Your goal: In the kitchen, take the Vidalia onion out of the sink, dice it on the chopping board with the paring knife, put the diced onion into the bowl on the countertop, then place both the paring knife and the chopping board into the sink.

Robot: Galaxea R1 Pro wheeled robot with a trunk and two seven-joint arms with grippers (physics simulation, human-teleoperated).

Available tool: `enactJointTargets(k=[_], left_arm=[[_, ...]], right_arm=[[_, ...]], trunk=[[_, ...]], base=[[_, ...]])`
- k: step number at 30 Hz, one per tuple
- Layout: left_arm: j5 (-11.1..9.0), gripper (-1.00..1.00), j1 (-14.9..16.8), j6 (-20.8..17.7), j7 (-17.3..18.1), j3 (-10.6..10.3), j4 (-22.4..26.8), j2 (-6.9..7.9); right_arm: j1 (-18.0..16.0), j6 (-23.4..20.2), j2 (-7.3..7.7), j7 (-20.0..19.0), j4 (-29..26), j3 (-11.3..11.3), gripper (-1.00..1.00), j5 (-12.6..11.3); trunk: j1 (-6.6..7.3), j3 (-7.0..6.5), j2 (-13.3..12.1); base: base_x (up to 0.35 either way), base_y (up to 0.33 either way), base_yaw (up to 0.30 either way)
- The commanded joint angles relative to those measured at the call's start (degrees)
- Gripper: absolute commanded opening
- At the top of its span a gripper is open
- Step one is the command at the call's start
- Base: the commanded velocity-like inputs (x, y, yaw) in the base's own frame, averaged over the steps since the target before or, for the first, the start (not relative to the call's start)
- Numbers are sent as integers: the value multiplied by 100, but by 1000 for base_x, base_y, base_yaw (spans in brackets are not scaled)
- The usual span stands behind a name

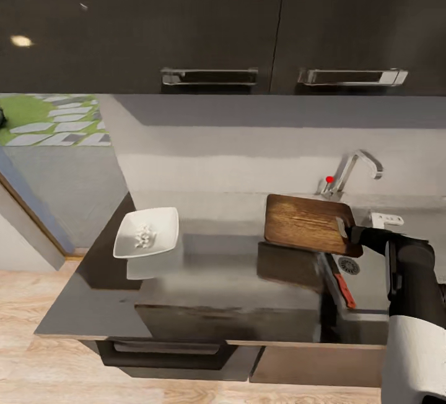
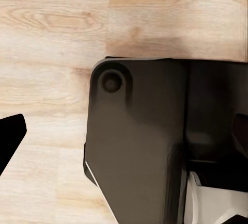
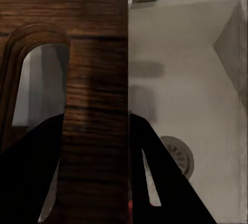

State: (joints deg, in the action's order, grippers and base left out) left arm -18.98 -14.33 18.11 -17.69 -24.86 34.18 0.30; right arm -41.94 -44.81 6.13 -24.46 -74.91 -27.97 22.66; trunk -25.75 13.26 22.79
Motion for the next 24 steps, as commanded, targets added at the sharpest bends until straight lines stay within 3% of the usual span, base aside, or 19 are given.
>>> enactJointTargets(k=[1, 7, 12, 16, 19, 22, 24], left_arm=[[-36, 100, 0, 17, -42, -31, 9, 5], [-36, 100, 0, 17, -42, -33, 9, 5], [-36, 100, 0, 18, -42, -31, 9, 5], [-36, 100, 0, 17, -42, -32, 6, 5], [-36, 100, 0, 17, -42, -35, 3, 5], [-36, 100, 0, 17, -42, -35, 6, 5], [-36, 100, 0, 17, -42, -36, 8, 5]], right_arm=[[-7, -11, -15, 66, 14, -3, -100, 28], [-7, 59, -293, 1236, 116, -12, -100, 20], [-7, 100, -385, 1815, 224, -134, -100, 7], [-7, 157, -600, 2018, 226, -667, -100, 16], [-7, 442, -720, 2669, 172, -1169, -100, -4], [-7, 696, -930, 3392, 168, -1297, -100, -335], [-7, 975, -1083, 4262, 169, -1322, -100, -906]], trunk=[[-4, 9, 12], [-4, 8, 12], [-4, 8, 12], [-4, 8, 12], [-4, 8, 12], [-4, 8, 12], [-4, 8, 12]], base=[[0, -317, -11], [0, -266, -3], [0, -36, 0], [0, -2, 0], [0, 0, 0], [0, 0, 0], [0, 0, 0]])
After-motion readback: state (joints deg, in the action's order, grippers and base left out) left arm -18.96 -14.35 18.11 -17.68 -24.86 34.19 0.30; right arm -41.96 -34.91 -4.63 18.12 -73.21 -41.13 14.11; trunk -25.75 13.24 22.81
